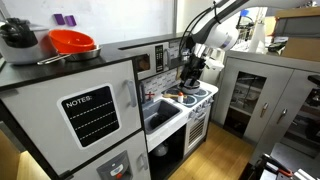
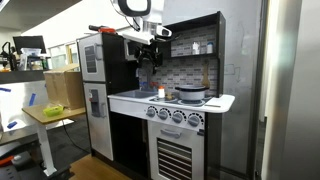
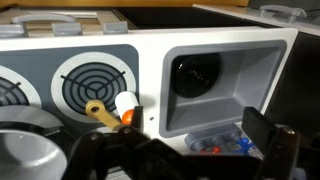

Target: Remove the white object from the pot and put it on the stove

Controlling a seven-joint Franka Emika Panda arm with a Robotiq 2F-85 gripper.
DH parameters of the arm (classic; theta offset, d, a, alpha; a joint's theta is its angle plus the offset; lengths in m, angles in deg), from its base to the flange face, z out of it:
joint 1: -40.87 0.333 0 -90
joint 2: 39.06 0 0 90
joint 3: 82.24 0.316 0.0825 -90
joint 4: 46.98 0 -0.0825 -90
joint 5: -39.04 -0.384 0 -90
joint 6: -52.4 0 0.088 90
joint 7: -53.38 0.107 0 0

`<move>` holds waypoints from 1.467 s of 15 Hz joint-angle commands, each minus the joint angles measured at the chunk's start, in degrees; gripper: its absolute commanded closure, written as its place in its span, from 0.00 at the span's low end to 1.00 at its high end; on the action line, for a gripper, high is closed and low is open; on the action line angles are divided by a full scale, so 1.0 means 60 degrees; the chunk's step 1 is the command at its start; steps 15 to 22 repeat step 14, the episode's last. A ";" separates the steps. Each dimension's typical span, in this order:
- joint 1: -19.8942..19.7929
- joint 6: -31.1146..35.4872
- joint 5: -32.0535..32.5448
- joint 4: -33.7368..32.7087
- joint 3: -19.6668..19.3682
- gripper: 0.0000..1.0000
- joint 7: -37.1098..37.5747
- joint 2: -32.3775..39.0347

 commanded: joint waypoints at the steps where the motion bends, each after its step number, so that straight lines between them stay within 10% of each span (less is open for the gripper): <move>1: 0.0612 -0.0813 0.0354 0.0492 -0.0797 0.00 0.0919 -0.0832; 22: 0.1396 -0.3213 0.1577 0.0323 -0.1747 0.00 0.3401 -0.1177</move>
